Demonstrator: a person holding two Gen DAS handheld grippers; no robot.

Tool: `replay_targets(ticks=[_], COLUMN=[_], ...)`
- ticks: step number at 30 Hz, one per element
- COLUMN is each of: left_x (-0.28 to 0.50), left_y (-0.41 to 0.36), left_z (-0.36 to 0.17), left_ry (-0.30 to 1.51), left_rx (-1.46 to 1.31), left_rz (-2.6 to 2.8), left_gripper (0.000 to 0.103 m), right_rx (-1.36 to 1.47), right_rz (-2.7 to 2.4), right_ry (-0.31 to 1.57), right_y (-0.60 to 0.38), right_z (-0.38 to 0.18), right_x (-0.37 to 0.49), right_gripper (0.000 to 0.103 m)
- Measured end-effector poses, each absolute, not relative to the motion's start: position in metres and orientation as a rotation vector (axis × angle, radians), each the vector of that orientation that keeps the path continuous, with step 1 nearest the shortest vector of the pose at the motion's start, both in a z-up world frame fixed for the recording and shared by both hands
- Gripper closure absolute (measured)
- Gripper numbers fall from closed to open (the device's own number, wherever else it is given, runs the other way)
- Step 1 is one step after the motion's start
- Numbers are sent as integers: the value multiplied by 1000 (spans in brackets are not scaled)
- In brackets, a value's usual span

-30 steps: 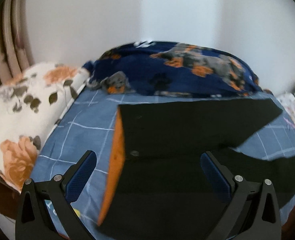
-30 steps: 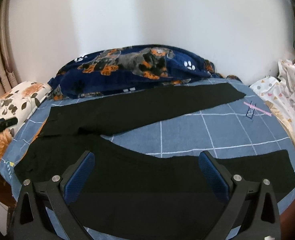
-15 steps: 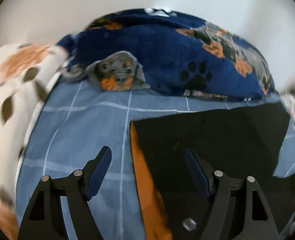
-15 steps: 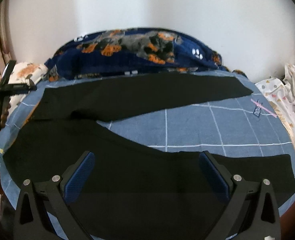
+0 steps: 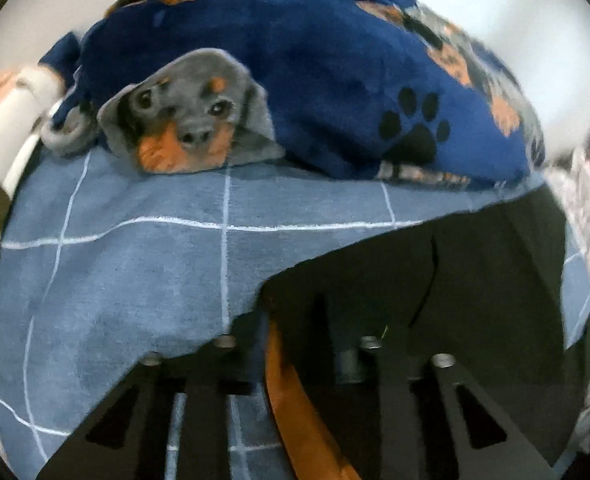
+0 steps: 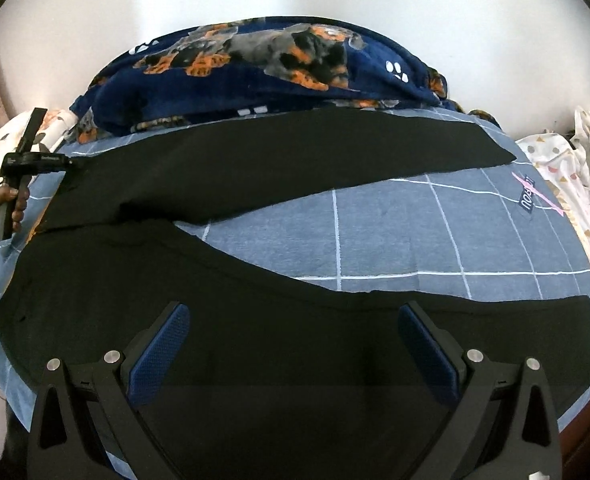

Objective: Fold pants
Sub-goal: 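Lift one pant leg with the right gripper over the other leg while left gripper pins the waist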

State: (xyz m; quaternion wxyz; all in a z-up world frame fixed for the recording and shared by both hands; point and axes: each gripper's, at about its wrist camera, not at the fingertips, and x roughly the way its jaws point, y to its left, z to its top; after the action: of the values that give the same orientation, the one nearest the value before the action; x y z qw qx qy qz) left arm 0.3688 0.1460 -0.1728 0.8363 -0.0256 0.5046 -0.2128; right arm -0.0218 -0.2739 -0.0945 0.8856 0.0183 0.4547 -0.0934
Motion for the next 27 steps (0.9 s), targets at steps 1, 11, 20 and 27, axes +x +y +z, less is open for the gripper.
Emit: replay_targets(ticks=[1,11,20,27], left_x=[368,273,137,79], left_y=[151,130,110,104], left_z=[-172,-97,-57,-71], left_ry=[1061,780,651,722], left_rx=[-91,-57,-86,-162], left_rz=[-445,-432,-492,-489], left_gripper=[90,94,94,94], right_rx=[39,217,895,1105], right_rz=[-192,-14,228,224], right_ry=[945,891,904,952], right_y=[-273,-282,-326,-333], right_z=[-94,-67,-83,-121], right_x=[-21,15,104,168], right_gripper=[0,0,0,1])
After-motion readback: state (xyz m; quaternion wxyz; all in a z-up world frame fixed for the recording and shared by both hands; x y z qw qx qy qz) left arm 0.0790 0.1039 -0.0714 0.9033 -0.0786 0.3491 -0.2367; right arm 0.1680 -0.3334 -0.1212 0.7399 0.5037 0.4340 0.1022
